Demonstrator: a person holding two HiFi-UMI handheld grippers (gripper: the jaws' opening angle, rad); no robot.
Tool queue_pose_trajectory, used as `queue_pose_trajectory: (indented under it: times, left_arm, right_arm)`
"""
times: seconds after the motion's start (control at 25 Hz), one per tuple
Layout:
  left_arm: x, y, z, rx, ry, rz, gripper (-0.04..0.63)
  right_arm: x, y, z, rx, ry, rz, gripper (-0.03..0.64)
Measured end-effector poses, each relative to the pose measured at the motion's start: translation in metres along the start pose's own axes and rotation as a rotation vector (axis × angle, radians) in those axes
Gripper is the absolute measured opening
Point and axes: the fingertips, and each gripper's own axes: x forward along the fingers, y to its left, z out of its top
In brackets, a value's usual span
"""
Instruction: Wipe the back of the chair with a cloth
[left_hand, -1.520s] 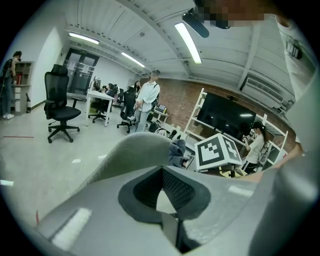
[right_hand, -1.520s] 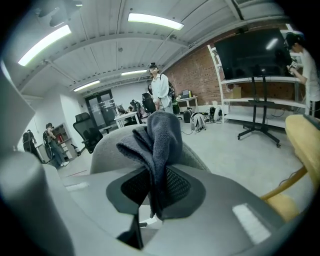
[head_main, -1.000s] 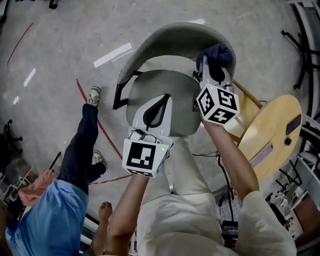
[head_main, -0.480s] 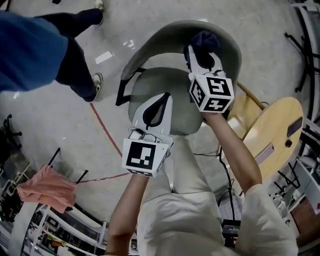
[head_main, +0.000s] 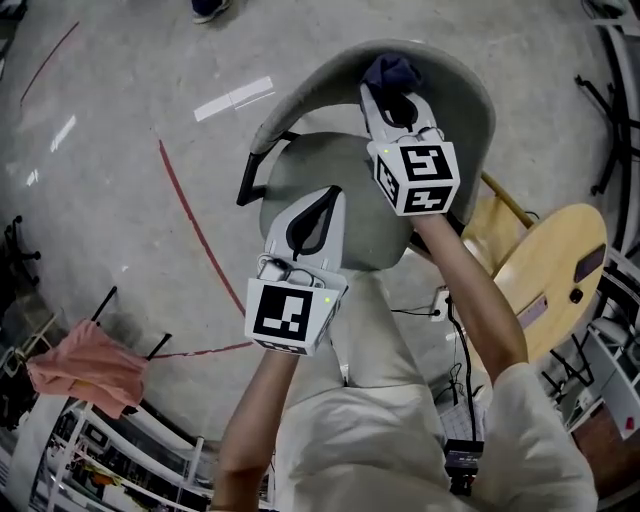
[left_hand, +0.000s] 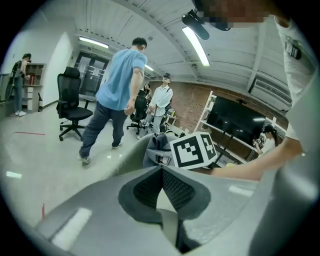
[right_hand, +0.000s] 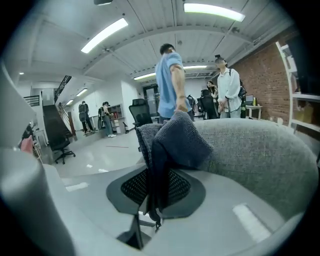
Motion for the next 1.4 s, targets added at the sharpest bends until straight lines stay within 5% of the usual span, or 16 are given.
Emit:
queue_pose_trajectory:
  times: [0.44,0.76,1.12,1.4]
  left_arm:
    - [-0.01,0.001,-0.004,0.006,0.012,0.013,0.002]
    - [-0.012,-0.005,-0.007,0.018,0.022,-0.012,0.002]
    - [-0.011,-0.012,-0.014,0.027,0.034,-0.038,0.002]
    - [-0.014,-0.014,-0.016,0.035,0.037,-0.051,0.002]
  right_arm:
    - [0.009,0.049,0.002,-0.099,0.014,0.201,0.072]
    - [-0.025,0.063,-0.007,-0.134,0.002,0.229,0.072]
    - [-0.068,0.009,-0.045,-0.079,0.024,-0.01,0.072]
    - [-0.111,-0.054,-0.082,0.074,0.057,-0.33,0.072]
